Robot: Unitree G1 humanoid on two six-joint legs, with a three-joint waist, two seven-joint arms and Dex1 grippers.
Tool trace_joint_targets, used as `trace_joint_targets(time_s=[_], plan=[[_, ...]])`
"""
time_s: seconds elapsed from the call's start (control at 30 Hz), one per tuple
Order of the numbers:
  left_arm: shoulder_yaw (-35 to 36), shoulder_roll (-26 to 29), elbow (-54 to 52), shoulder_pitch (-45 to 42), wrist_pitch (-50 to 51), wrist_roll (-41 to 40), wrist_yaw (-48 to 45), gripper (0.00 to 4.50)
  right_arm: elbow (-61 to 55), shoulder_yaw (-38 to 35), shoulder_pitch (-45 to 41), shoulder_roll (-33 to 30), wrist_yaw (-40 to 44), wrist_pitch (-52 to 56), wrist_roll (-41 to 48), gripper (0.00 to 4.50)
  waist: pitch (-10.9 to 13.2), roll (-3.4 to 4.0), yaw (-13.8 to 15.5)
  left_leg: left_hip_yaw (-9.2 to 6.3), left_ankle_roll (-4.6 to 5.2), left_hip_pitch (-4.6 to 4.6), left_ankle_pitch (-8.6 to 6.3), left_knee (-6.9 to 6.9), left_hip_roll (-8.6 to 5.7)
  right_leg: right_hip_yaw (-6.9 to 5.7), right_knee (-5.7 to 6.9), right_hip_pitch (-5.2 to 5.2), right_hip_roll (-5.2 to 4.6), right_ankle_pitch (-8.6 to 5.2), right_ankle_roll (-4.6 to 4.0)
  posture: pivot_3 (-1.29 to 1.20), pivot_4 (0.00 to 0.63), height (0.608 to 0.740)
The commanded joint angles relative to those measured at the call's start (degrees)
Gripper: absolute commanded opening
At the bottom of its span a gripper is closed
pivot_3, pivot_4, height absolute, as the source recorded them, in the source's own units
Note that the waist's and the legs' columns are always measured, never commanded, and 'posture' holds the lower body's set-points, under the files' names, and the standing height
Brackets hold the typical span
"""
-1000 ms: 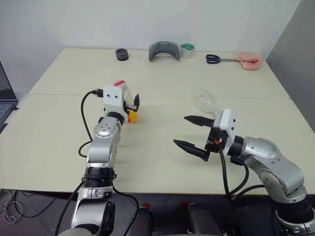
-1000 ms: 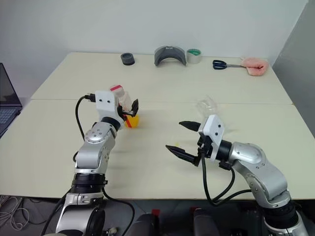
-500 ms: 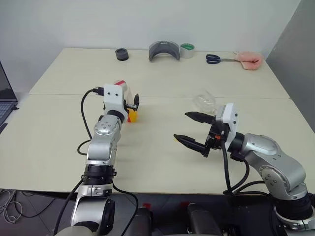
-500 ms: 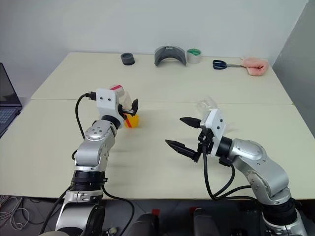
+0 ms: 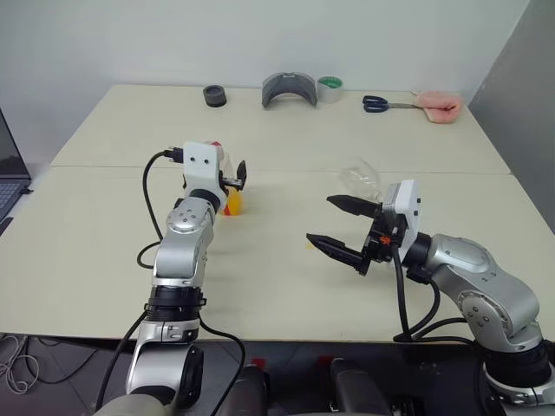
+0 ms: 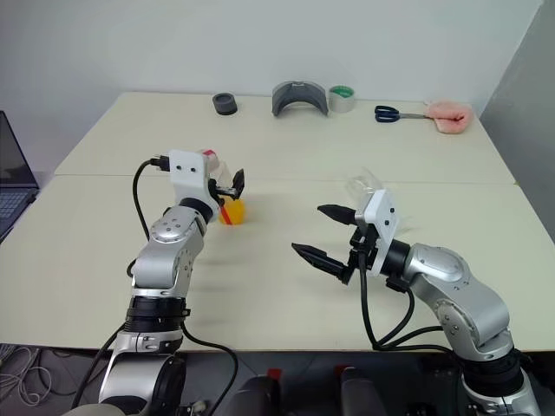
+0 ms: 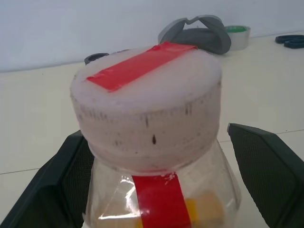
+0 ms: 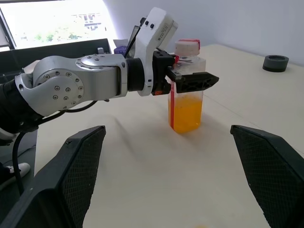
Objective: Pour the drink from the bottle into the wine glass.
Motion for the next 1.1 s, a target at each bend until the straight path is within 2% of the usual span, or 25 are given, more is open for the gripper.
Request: trace_joint_targets(time_s=[0.03, 0.1, 0.27, 0.33, 0.57, 0.7, 0.8, 0.9, 1.1], plan=[[-0.1, 0.5, -2.2, -0.3, -1.1, 0.7, 0.2, 4.28, -1.3, -1.3, -1.0, -0.3, 0.1, -0.3, 1.0, 4.5, 0.0, 0.0, 0.0, 0.0, 0.0, 0.0, 0.0, 0.0, 0.0, 0.0, 0.0, 0.0, 0.0, 0.0, 0.0, 0.0, 0.15, 0.74], [-0.2, 0.4, -2.4, 0.1, -1.0, 0.7, 0.2, 3.84, -1.3, -1.3, -0.9, -0.3, 0.2, -0.4, 0.9, 4.5, 0.0, 0.0, 0.0, 0.0, 0.0, 0.0, 0.0, 0.0, 0.0, 0.0, 0.0, 0.0, 0.0, 0.0, 0.0, 0.0, 0.15, 0.74], [-0.3, 0.1, -2.6, 1.0, -1.2, 0.9, 0.5, 2.22, -1.2, -1.1, -0.6, -0.5, 0.4, -0.6, 0.7, 4.5, 0.0, 0.0, 0.0, 0.0, 0.0, 0.0, 0.0, 0.0, 0.0, 0.0, 0.0, 0.0, 0.0, 0.0, 0.0, 0.0, 0.15, 0.74], [-0.2, 0.1, -2.5, 1.3, -1.4, 1.0, 0.7, 1.84, -1.2, -1.0, -0.6, -0.6, 0.5, -0.7, 0.5, 4.5, 0.0, 0.0, 0.0, 0.01, 0.0, 0.01, 0.0, 0.0, 0.0, 0.01, 0.0, 0.0, 0.0, 0.0, 0.0, 0.0, 0.15, 0.74], [-0.2, -0.5, -2.0, 2.7, -3.2, 0.6, 0.6, 1.79, -1.1, -0.9, -0.6, -0.7, 0.6, -1.1, 0.1, 4.5, 0.0, 0.0, 0.0, 0.03, 0.0, 0.02, 0.0, 0.0, 0.01, 0.03, 0.0, 0.0, 0.0, 0.0, 0.0, 0.0, 0.15, 0.74], [-0.6, -0.9, -3.2, 3.5, -5.1, -1.9, -2.8, 1.79, -1.3, -1.2, -0.8, -0.5, 0.2, -1.2, 0.1, 4.5, 0.0, 0.0, 0.0, 0.03, 0.0, 0.01, 0.0, 0.0, 0.01, 0.03, 0.0, 0.0, 0.0, 0.0, 0.0, 0.0, 0.15, 0.74], [-1.6, -1.0, -4.8, 3.8, -5.5, -5.9, -9.1, 1.79, -2.1, -2.6, -1.7, -0.4, -0.9, -0.1, 1.6, 4.5, 0.0, 0.0, 0.1, 0.02, 0.0, 0.0, 0.0, 0.0, 0.0, 0.01, 0.0, 0.0, 0.0, 0.0, 0.0, 0.0, 0.15, 0.74], [-4.9, 1.0, -7.0, 4.0, -3.3, -11.1, -21.0, 1.79, -3.4, -4.8, -3.1, -1.0, -2.5, 1.9, 3.5, 4.5, 0.0, 0.0, 0.1, 0.01, -0.01, -0.05, 0.01, 0.02, -0.02, 0.0, 0.0, -0.01, -0.02, 0.0, 0.0, 0.0, 0.15, 0.74], [-9.4, 5.3, -7.1, 2.0, -6.2, -15.0, -36.9, 1.79, -6.5, -5.2, -5.8, -1.5, -8.3, 6.1, 3.3, 4.5, 0.0, 0.01, -0.2, 0.03, -0.01, -0.05, 0.0, -0.03, 0.02, 0.02, -0.02, -0.05, 0.02, 0.0, 0.0, 0.0, 0.15, 0.74]])
